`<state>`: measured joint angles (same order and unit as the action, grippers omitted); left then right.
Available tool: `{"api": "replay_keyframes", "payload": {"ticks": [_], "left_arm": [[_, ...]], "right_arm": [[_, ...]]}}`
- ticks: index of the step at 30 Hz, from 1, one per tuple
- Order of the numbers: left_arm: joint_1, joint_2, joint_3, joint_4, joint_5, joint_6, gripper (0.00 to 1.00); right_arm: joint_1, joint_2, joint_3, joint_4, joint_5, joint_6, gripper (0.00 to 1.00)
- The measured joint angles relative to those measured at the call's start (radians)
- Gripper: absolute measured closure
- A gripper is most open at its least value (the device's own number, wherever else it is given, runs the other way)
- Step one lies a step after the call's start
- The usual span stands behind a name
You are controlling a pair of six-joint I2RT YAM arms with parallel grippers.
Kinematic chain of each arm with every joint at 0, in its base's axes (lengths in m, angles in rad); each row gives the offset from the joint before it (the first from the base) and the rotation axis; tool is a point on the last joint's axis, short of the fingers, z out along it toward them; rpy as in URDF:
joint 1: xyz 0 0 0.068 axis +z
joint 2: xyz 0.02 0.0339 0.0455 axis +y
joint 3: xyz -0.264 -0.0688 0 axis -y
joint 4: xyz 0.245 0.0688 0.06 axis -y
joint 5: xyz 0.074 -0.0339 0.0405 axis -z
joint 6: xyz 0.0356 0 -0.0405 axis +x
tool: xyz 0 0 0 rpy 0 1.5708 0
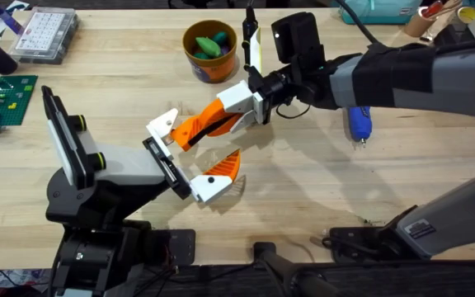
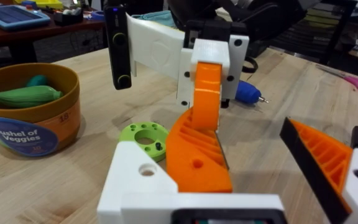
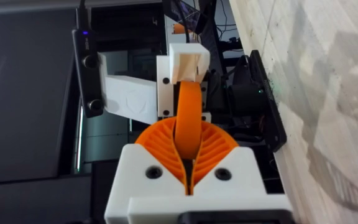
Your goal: Pick up the gripper from the table and insert it into the empty holder that is missing its gripper. Then pick up a screw, insert it into the mounting hole, and use the screwdriver to tighten it. Finally, clean up the table by picking up the vegetable and placing it into the bucket.
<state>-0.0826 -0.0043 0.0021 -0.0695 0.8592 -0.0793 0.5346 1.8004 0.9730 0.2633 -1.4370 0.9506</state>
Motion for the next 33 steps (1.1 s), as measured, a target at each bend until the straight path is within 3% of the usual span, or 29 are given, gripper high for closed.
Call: {"api": "replay_keyframes", "payload": {"ticks": [13, 25, 29, 33], "left_arm": [[0.003, 0.004, 0.003, -0.001, -0.008, -0.009, 0.011], [0.002, 0.004, 0.003, -0.007, 0.039, -0.064, 0.011], [0.002, 0.004, 0.003, -0.011, 0.067, -0.08, 0.011], [0.002, 0.004, 0.003, -0.016, 0.108, -0.086, 0.011]], "right_arm": [[-0.007, 0.0, -0.003, 0.02, -0.02, 0.004, 0.98], [-0.046, 0.0, -0.004, 0.002, -0.009, -0.024, 0.98], [-0.051, -0.015, -0.006, -0.142, -0.007, -0.105, 0.979], [-0.072, -0.083, -0.007, -0.479, -0.003, -0.3, 0.979]]}}
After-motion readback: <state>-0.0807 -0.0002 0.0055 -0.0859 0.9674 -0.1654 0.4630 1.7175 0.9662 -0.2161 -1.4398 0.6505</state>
